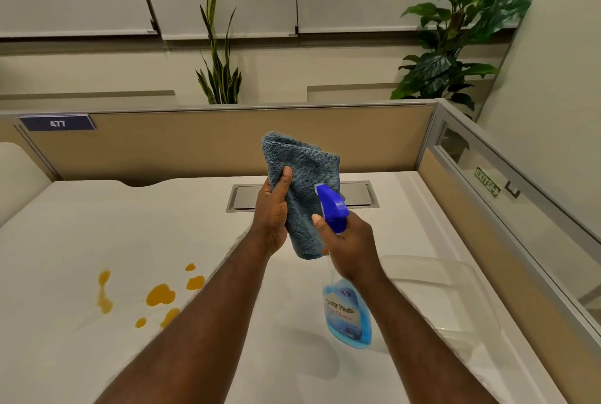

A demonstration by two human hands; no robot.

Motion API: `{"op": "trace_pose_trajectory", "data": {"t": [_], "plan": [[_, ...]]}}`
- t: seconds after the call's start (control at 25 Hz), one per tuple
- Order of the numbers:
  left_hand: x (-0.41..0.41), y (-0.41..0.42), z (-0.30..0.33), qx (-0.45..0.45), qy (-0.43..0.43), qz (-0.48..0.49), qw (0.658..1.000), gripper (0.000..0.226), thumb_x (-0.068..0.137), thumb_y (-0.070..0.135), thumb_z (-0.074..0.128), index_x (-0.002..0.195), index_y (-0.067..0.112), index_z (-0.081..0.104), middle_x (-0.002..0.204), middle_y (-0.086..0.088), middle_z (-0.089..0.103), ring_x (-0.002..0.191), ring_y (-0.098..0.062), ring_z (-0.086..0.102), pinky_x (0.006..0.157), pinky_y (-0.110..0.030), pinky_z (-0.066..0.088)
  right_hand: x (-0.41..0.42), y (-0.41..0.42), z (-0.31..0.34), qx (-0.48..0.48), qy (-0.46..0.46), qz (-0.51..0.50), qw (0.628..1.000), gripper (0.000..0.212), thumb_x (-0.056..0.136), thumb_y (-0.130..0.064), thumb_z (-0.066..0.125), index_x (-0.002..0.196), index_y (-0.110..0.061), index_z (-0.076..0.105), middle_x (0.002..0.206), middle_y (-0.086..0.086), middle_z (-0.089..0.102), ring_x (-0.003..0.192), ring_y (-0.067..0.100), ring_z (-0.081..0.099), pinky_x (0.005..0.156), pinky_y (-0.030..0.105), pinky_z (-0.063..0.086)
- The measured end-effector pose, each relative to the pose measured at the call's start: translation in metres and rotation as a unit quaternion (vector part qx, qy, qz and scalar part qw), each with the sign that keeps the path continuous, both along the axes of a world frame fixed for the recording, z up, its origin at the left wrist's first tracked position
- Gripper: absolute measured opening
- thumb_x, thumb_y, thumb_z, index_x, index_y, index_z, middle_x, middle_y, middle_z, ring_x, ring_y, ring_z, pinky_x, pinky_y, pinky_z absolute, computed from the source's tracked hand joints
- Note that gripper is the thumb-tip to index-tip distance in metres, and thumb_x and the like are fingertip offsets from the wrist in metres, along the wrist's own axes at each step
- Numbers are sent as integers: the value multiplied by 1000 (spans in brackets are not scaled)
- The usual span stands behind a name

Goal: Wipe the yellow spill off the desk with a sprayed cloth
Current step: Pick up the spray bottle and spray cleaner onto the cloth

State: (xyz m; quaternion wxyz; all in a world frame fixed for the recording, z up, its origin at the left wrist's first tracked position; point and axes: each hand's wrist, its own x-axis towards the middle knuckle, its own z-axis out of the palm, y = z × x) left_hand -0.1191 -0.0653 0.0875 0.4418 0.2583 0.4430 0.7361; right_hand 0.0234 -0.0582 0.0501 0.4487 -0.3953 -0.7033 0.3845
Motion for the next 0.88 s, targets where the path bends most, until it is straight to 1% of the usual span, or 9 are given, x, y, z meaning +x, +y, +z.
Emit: {"op": "trace_pose_trajectory", "data": {"t": [0.08,0.2,0.32,0.44,0.52,0.6,0.68,0.84,0.88], "plan": [[-1,-1,0,1,-6,-1,1000,27,93,34,55,114,20,64,118,-9,69,107,-27,66,90,-45,54,-3,-4,-1,2,-7,10,1000,42,75,-64,55,80,-23,58,67,6,62,63,29,62,63,50,55],[-3,-2,-1,0,-13,1,1000,24,94,34,53,112,22,64,119,-8,69,106,-25,67,89,-44,54,-4,-6,-2,5,-20,0,1000,35,75,-64,54,76,-29,54,67,4,62,63,28,62,63,49,56],[-3,-4,-2,-2,-14,0,1000,25,94,34,53,112,21,64,115,-6,71,102,-23,69,85,-41,56,-4,-7,-3,2,-23,4,1000,35,75,-64,55,78,-29,56,68,4,63,64,28,63,63,49,56],[-2,-4,-3,-6,-16,-2,1000,25,94,33,52,112,20,64,111,-4,72,97,-21,70,81,-38,58,-6,-9,-4,4,-23,-1,1000,25,78,-57,58,76,-33,52,67,4,61,65,29,62,63,49,57],[-2,-3,-5,-8,-23,-2,1000,30,94,33,52,117,17,62,114,-7,71,99,-22,70,80,-38,58,-6,-9,-4,3,-20,-2,1000,25,78,-56,58,75,-32,53,67,5,61,65,29,62,63,50,57],[-3,-3,-7,-10,-26,-3,1000,37,94,34,53,123,13,59,118,-10,69,104,-26,68,83,-41,57,-6,-8,-6,1,-21,-2,1000,25,78,-55,59,74,-31,53,67,7,62,64,30,62,62,50,56],[-2,-2,-9,-10,-29,-3,1000,37,94,34,53,123,12,60,117,-11,69,104,-27,68,84,-41,57,-6,-7,-6,0,-24,-2,1000,23,79,-54,60,75,-32,53,68,5,62,65,29,62,63,50,57],[-1,-2,-10,-11,-37,-5,999,32,94,33,53,119,15,61,114,-8,71,102,-26,69,81,-40,58,-5,-9,-6,3,-13,-7,1000,17,85,-40,66,80,-36,51,74,1,61,72,26,61,68,48,58],[-2,-2,-11,-12,-40,-6,999,32,94,33,53,119,16,62,114,-7,71,102,-26,69,81,-40,58,-5,-10,-6,4,-7,-9,1000,16,86,-39,66,82,-35,51,75,2,61,73,26,61,68,48,58]]}}
